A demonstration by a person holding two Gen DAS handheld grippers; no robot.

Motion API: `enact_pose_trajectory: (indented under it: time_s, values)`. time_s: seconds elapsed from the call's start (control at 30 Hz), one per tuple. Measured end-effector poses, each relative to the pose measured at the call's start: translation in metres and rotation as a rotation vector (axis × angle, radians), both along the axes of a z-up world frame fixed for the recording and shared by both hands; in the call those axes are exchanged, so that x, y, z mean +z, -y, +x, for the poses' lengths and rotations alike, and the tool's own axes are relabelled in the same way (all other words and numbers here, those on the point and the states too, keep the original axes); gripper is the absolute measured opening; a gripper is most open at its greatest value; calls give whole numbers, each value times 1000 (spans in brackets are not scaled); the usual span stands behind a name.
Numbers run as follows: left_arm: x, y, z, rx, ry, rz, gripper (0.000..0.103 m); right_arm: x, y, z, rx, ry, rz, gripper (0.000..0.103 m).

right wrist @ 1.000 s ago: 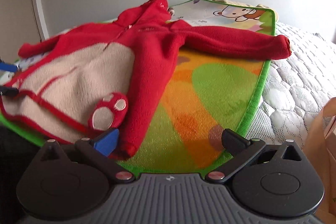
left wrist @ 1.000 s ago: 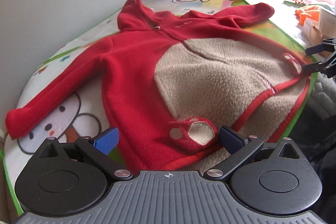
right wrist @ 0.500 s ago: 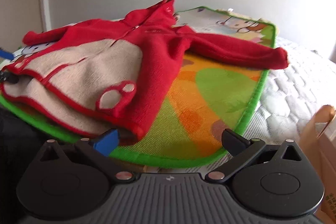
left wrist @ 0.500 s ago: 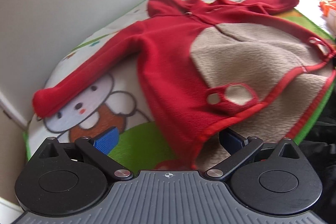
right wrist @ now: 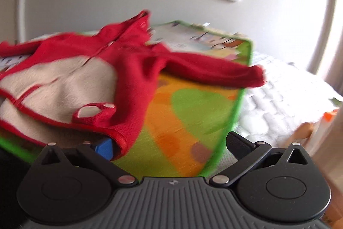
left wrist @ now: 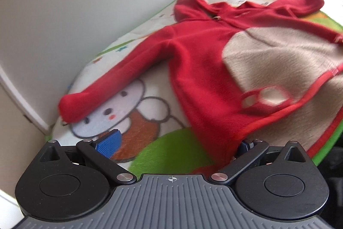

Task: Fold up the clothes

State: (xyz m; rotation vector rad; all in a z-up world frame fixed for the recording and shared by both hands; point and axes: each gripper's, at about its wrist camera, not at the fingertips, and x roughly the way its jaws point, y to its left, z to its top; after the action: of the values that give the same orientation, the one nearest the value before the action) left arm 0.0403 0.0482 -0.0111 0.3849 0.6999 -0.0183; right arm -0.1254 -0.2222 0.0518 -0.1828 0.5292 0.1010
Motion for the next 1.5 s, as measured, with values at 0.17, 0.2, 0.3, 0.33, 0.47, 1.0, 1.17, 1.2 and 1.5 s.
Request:
enact_pose_trajectory:
  time_s: [0.17, 0.2, 0.3, 0.33, 0.47, 1.0, 1.17, 1.2, 1.5]
  values:
    - [7, 1, -7, -16, 7, -14, 103, 15, 14, -3, -39, 35, 37, 103]
    - [8, 3, -9, -24, 9, -9, 103, 15, 13, -4, -45, 41, 14, 103]
    - [11, 7, -12, -51, 6, 2, 103, 17, 13, -3, -68, 42, 0, 103]
    - [11, 8, -13, -58, 2, 7, 103, 16, 14, -2, -71, 29, 3, 103]
    - [8, 5, -22, -126, -38, -54, 103, 4, 9, -6, 21, -78, -17, 103]
    - [67, 43, 109, -171, 7, -625, 103, 68, -9, 64, 203, -80, 438, 103]
    - [20, 62, 154, -101, -109, -564, 103, 33, -36, 110, 179, -188, 487, 103]
    - [12, 62, 157, -95, -133, -557, 103, 26, -38, 116, 174, -218, 498, 103]
    - [-14, 60, 156, -89, -189, -547, 103, -14, -21, 119, 173, -309, 663, 103]
